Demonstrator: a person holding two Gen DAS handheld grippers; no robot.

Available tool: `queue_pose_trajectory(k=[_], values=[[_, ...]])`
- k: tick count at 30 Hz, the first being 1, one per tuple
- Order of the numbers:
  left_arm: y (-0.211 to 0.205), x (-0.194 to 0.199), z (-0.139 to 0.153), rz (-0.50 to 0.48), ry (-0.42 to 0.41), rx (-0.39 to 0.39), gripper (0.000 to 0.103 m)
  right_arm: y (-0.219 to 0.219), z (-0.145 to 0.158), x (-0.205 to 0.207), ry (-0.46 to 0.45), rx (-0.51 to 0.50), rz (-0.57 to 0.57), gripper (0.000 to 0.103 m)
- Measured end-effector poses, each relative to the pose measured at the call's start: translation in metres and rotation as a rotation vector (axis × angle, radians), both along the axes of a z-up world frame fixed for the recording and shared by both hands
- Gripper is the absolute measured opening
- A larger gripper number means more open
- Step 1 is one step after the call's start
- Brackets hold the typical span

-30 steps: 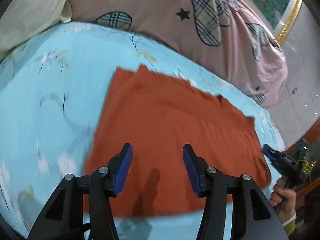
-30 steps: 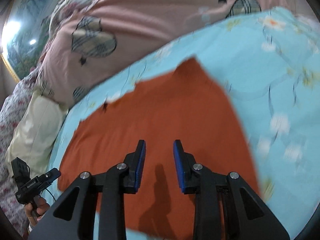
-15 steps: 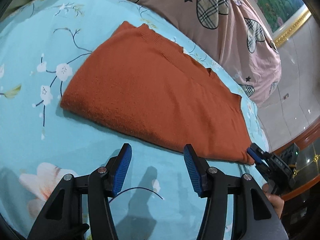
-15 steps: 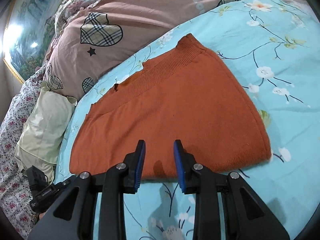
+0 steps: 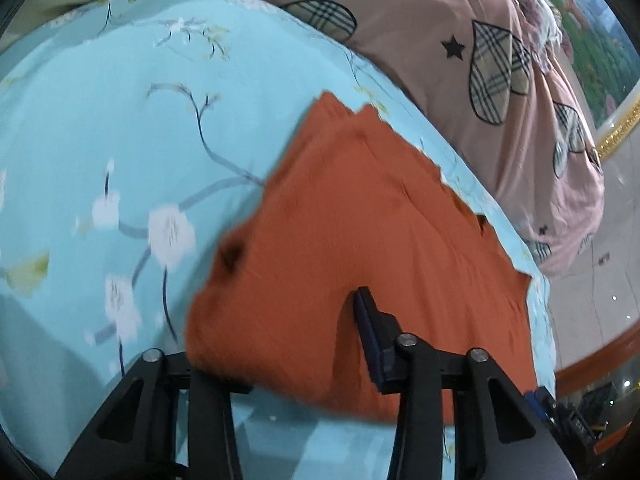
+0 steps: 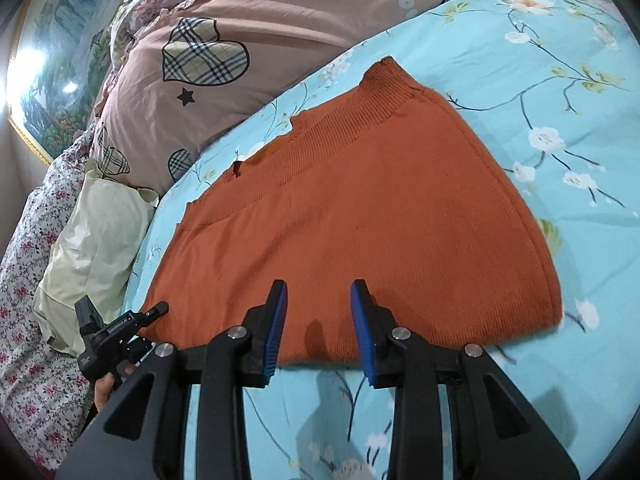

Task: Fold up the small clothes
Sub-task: 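Grasp the sweater edge with the left gripper while the right gripper grasps the other side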

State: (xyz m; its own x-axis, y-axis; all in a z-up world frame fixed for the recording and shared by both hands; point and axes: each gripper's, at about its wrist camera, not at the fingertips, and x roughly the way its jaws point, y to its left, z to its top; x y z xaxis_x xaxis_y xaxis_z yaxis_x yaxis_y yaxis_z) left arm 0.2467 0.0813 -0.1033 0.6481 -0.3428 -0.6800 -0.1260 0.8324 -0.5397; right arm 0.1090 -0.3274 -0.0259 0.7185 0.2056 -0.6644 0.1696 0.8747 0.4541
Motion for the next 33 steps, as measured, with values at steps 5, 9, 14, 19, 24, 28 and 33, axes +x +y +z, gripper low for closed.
queue_pose_trajectory(k=[5,9,14,19,24,28,33], values=[[-0.015,0.002,0.027,-0.051,-0.05,0.094,0.011,-0.012,0.0,0.023,0.012,0.04,0.034,0.034],[-0.059,-0.01,0.067,-0.17,-0.167,0.172,0.01,-0.026,0.002,0.044,0.029,0.111,0.074,0.034],[-0.144,-0.026,0.09,-0.369,-0.262,0.275,0.009,-0.036,0.008,0.069,0.024,0.219,0.134,0.034],[-0.216,-0.034,0.061,-0.52,-0.254,0.398,0.009,-0.022,-0.002,0.104,0.122,0.272,0.233,0.053],[-0.231,-0.043,0.037,-0.575,-0.234,0.438,0.009,0.001,-0.015,0.142,0.165,0.284,0.302,0.061],[-0.228,-0.044,0.041,-0.581,-0.236,0.429,0.009,0.022,-0.023,0.176,0.182,0.285,0.345,0.061],[-0.233,-0.047,0.048,-0.587,-0.247,0.447,0.009,0.04,-0.019,0.201,0.2,0.181,0.365,0.018]])
